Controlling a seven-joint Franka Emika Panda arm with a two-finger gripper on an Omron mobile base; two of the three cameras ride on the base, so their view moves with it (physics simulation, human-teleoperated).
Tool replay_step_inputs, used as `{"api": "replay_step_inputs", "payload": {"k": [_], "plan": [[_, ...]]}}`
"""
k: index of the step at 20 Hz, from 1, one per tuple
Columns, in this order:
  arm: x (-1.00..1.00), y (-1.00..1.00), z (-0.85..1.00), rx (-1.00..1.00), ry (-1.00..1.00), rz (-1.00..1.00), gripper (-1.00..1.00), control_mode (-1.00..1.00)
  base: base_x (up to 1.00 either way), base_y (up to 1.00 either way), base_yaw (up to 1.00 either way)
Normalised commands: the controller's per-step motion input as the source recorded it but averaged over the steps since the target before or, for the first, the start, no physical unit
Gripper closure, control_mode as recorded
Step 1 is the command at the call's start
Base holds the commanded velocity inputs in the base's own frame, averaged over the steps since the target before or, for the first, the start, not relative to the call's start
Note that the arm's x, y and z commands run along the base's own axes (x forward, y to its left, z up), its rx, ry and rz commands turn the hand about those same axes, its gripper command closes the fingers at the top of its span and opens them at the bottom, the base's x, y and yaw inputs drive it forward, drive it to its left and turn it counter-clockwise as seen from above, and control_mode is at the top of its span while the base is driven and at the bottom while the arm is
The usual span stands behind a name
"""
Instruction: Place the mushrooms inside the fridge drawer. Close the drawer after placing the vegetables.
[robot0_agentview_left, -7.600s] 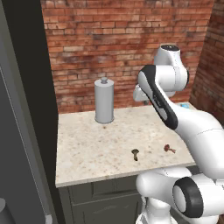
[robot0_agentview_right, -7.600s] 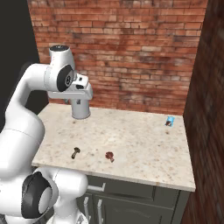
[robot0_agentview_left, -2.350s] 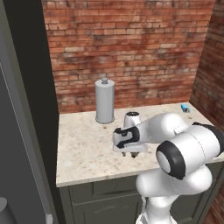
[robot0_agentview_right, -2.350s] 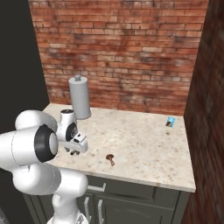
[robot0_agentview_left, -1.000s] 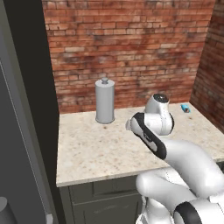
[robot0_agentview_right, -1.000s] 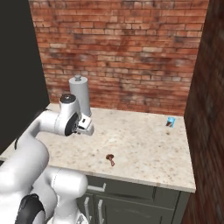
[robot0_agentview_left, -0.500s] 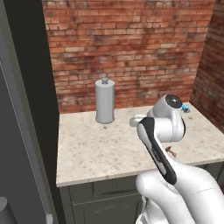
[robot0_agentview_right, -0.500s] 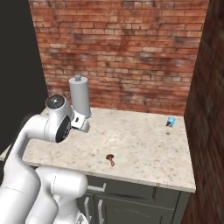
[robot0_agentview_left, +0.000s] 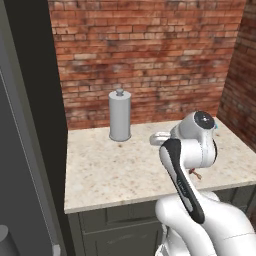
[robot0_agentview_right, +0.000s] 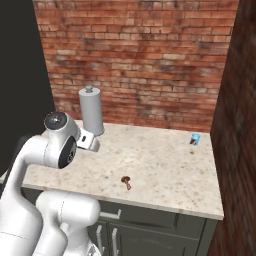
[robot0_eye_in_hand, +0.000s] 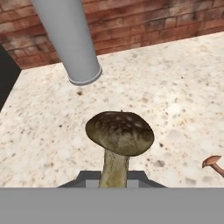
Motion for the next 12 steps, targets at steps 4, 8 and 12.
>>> {"api": "replay_step_inputs", "payload": {"k": [4,8,12], "plan": [[-0.03,0.08,0.00,0.00,0.00,0.01,1.00,-1.00,0.00,0.00,0.00],[-0.01,0.01,-0.02,-0.01,0.08,0.00,1.00,-1.00,0.00,0.00,0.00],[-0.33,-0.24,0.00,0.00,0.03,-0.04,1.00,-1.00,0.00,0.00,0.00]]}}
